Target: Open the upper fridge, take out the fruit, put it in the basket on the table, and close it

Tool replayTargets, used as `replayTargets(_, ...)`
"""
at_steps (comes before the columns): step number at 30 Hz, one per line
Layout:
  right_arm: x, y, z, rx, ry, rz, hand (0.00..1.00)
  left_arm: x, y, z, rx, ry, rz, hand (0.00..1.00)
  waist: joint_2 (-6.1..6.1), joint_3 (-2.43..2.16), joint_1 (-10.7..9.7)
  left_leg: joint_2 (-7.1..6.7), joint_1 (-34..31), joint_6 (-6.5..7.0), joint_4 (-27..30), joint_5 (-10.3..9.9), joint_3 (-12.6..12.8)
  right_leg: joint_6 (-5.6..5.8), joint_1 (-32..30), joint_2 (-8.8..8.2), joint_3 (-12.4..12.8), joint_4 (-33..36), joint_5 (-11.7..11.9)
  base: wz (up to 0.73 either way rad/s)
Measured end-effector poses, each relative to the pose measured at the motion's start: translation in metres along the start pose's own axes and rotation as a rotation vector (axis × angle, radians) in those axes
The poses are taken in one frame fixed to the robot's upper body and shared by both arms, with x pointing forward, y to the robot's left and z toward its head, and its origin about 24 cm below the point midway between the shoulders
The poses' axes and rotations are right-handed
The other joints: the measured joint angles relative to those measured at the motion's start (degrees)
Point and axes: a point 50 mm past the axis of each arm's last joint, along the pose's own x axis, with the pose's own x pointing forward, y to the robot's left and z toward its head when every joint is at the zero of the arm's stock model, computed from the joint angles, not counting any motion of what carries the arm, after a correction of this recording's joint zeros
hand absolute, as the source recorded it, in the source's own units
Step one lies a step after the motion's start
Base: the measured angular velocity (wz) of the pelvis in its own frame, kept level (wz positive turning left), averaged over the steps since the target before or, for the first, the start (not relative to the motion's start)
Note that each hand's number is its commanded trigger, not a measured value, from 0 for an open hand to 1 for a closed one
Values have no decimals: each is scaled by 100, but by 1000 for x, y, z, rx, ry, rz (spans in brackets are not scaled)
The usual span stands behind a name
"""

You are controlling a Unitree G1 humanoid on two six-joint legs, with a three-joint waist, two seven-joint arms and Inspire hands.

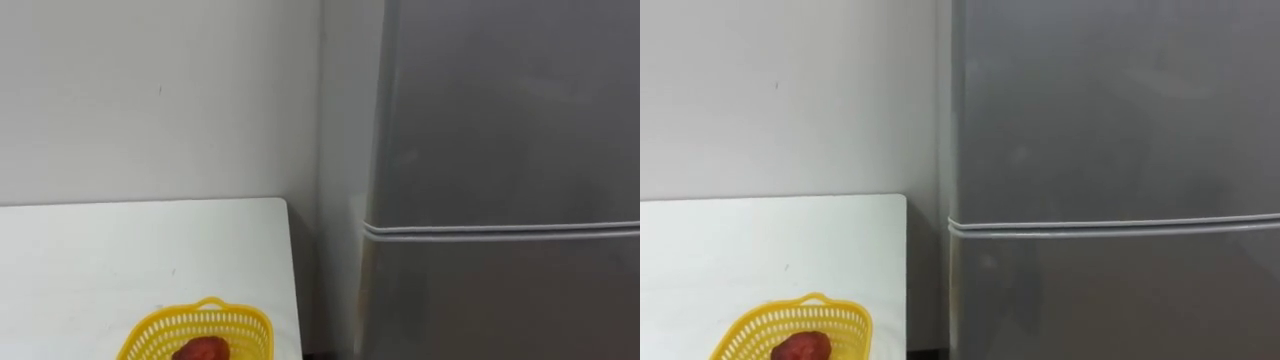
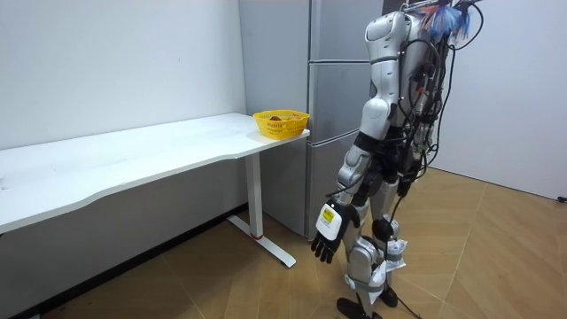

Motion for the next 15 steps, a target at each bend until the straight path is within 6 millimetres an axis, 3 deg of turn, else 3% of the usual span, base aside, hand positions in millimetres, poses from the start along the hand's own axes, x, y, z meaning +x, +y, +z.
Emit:
replayTargets(6,-1,-3,12,-195,14,-18,0,1,-1,8,22,-2,-21,0,-5,1,134,0,-2,0,-9,0,11,0,-12,1,11,-1,0,-1)
replayTargets(15,0,5,29,-479,14,-74,0,1,-7,12,83,7,-68,0,24,0,148,1,-4,-1,-10,-1,-21,-2,9,12,-11,-71,17,0)
